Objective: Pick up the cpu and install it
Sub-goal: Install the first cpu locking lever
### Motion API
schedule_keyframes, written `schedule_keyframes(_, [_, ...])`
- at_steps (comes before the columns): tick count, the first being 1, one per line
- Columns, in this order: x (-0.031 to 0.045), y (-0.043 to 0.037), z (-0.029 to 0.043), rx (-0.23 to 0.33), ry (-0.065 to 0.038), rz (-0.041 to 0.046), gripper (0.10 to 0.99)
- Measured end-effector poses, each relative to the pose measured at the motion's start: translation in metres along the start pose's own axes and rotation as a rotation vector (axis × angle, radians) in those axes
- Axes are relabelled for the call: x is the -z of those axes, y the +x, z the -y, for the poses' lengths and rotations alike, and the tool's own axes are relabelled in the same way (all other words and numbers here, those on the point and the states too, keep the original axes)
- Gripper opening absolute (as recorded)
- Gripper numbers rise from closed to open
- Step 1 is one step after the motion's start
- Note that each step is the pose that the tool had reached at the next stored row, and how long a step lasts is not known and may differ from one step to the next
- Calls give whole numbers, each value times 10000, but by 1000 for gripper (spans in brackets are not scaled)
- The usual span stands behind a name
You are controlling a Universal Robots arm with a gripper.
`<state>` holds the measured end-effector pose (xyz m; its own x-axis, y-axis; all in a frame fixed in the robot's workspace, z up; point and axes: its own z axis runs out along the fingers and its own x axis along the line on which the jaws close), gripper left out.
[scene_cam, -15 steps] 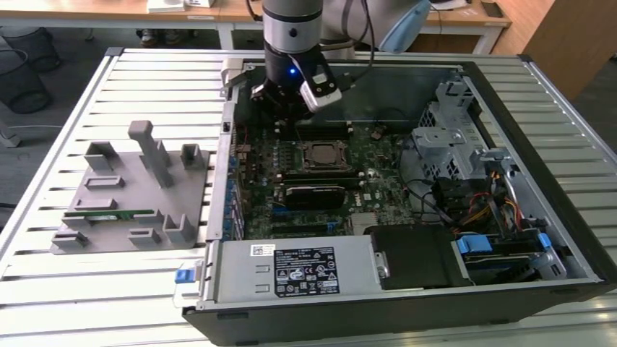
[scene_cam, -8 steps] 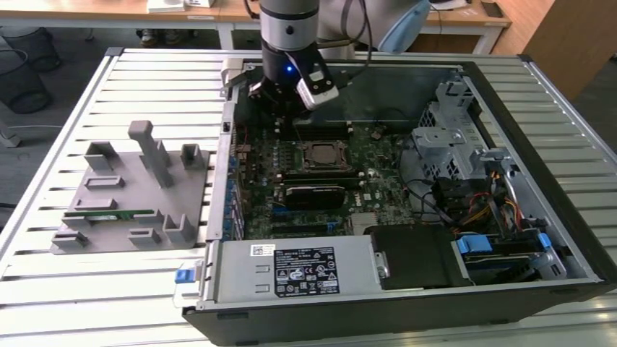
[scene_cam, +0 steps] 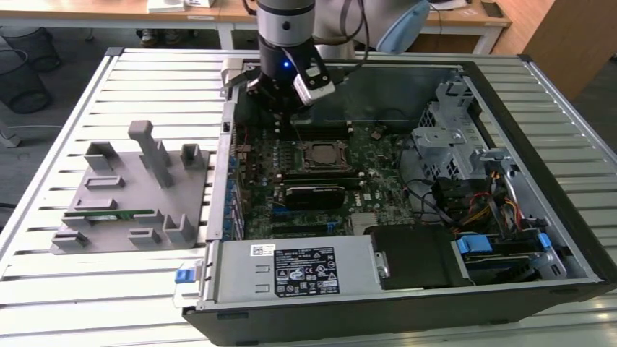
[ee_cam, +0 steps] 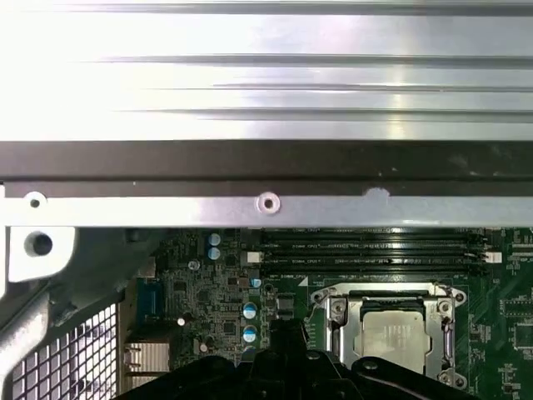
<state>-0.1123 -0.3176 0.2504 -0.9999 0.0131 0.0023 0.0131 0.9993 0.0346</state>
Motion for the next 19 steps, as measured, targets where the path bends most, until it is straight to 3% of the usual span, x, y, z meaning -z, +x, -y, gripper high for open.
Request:
schedule_keyframes(6, [-3, 12, -88, 23, 0, 0, 106])
schedule_keyframes(10, [-4, -2, -95, 55, -5, -1, 106])
schedule_keyframes(15, [-4, -79, -95, 76, -7, -4, 106])
schedule_keyframes(19, [-7, -191, -97, 103, -6, -32, 106])
